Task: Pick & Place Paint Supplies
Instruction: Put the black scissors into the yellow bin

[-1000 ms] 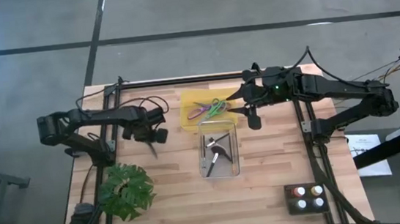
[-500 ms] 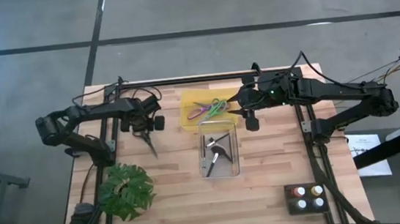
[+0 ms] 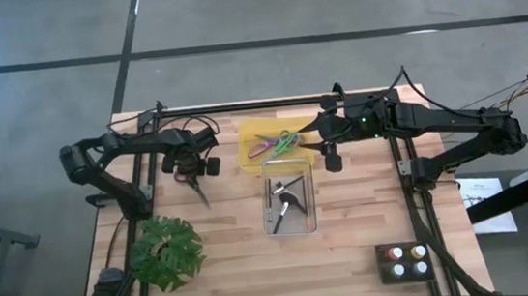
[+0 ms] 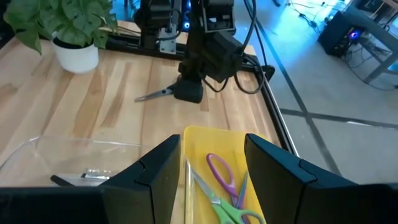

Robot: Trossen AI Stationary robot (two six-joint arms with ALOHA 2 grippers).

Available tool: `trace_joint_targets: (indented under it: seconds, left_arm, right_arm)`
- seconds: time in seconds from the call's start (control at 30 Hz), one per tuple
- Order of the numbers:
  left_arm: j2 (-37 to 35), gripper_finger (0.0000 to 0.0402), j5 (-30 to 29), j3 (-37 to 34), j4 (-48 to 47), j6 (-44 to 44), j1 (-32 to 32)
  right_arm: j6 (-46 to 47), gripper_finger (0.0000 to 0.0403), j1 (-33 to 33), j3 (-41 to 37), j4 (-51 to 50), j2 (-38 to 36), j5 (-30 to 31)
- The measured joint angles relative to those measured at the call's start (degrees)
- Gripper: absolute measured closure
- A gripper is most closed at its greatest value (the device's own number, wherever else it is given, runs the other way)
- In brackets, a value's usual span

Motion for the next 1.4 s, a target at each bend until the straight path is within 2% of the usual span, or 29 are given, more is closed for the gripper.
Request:
trace_joint_targets:
  seconds: [0.07, 0.2, 0.27, 0.53, 0.63, 1.0, 1.23, 1.4]
  left_arm:
    - [0.3, 0.0315, -0.3, 0.0, 0.4, 0.2, -0.2]
    - [-0.2, 0.0368, -1.1, -0.1, 0.8, 1.2, -0.3]
    - [-0.7, 0.0381, -1.5, -0.2, 1.0, 1.3, -0.3]
    - [-2.8, 0.0381, -2.5, 0.1, 0.7, 3.2, -0.8]
    - [-4.6, 0.0381, -3.8, 1.0, 3.3, 5.1, -1.2]
    - [-13.8, 0.0383, -2.0, 7.4, 8.6, 20.0, -4.5]
    - [-14.6, 0.0383, -2.4, 14.7, 22.8, 29.9, -6.2]
    - [-11.5, 0.0383, -4.9, 18.4, 31.4, 35.2, -6.2]
  right_arm:
    - [0.0, 0.0225, 0.0, 0.1, 0.2, 0.0, 0.0]
    - [0.0, 0.0225, 0.0, 0.1, 0.7, 0.0, -0.1]
    - [0.0, 0.0225, 0.0, 0.1, 1.2, 0.0, -0.1]
    - [0.5, 0.0225, 0.0, 0.1, 1.2, -0.1, -0.2]
    - [0.6, 0.0225, 0.0, 0.1, 1.2, -0.1, -0.2]
    - [0.8, 0.0225, 0.0, 0.1, 1.3, -0.7, -0.2]
    - [2.0, 0.0225, 0.0, 0.1, 2.0, -2.2, -0.2]
    - [3.2, 0.0225, 0.0, 0.1, 2.3, -3.0, -0.2]
